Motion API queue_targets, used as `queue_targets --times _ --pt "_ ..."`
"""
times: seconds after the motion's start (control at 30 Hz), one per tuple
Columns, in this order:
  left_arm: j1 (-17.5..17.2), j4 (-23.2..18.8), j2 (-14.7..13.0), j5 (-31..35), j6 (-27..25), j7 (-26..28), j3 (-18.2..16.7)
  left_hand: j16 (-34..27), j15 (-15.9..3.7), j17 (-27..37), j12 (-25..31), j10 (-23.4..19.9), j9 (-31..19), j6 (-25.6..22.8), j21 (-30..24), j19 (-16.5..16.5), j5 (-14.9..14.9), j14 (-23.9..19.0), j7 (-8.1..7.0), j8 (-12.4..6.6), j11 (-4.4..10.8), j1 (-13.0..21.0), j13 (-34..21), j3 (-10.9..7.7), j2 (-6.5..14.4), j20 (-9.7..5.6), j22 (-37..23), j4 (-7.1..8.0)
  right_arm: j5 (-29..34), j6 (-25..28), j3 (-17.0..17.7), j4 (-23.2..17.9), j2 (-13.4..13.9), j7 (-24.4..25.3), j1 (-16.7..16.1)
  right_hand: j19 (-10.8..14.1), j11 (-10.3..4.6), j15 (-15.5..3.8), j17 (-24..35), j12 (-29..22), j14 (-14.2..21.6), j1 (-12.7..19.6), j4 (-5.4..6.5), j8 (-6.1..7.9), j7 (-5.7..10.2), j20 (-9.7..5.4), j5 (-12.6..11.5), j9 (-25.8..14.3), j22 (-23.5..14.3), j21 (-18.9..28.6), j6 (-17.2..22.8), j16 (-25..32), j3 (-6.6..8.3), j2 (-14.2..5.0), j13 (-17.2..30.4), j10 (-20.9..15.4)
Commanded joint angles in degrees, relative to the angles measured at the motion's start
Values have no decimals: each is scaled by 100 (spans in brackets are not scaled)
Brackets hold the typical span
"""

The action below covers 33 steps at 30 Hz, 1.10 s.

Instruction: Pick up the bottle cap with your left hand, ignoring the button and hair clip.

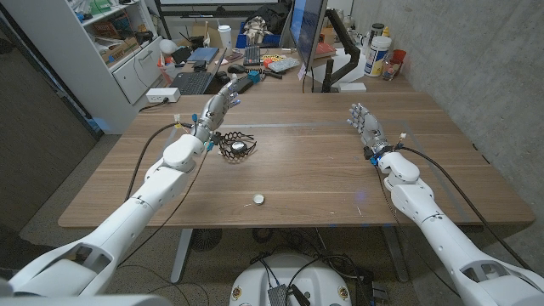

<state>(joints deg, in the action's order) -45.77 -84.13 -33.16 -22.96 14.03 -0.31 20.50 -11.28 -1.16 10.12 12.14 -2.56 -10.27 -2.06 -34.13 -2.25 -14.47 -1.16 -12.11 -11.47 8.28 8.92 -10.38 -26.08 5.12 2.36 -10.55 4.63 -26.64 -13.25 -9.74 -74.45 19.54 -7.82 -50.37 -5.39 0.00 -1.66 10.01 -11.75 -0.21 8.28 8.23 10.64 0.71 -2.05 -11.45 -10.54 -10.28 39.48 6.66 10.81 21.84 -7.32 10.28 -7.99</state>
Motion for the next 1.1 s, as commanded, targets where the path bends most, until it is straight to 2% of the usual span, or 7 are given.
queue_targets --times 0.03,0.23,0.63,1.1 --pt "57 -740 -538 872 -160 -40 117 -15 0 20 27 -71 -22 -48 2 -9 -31 -50 -52 -51 26 140 -25 -40 -17 16 -24 -108 354 68 306 71 -328 -206 -16 -12 -4 -104 23 -25 10 -24 -14 30 -3 -616 -20 -21 -8 -16 48 30 17 -263 18 -43" --pt "46 -1119 -766 1180 -214 -115 125 -9 -23 20 24 -97 -27 -67 20 -25 -27 -70 -56 -47 27 251 -30 -70 -44 12 -27 -201 463 63 376 79 -420 -274 -16 -9 14 -104 22 -26 13 -28 -16 34 -8 -610 -19 -21 -8 -24 56 30 13 -262 18 -47" --pt "-30 -1722 -1091 1666 -277 -155 67 -26 -88 31 33 -168 -37 -88 44 -54 -18 -147 -62 -41 40 366 -38 -96 -62 20 -36 -293 585 68 487 36 -520 -355 -49 -1 3 -104 21 -24 13 -36 -19 35 -7 -617 -19 -21 -9 -40 62 29 6 -262 19 -46" --pt "98 -2283 -1441 2047 -346 -601 87 -165 -387 114 57 -291 -57 -180 79 -111 14 -516 -67 -49 -8 406 -62 -121 45 -5 -56 -276 614 32 597 14 -580 -427 -100 10 13 -97 21 -26 18 -47 -21 36 -7 -613 -19 -21 -9 -55 68 30 -5 -258 19 -53"
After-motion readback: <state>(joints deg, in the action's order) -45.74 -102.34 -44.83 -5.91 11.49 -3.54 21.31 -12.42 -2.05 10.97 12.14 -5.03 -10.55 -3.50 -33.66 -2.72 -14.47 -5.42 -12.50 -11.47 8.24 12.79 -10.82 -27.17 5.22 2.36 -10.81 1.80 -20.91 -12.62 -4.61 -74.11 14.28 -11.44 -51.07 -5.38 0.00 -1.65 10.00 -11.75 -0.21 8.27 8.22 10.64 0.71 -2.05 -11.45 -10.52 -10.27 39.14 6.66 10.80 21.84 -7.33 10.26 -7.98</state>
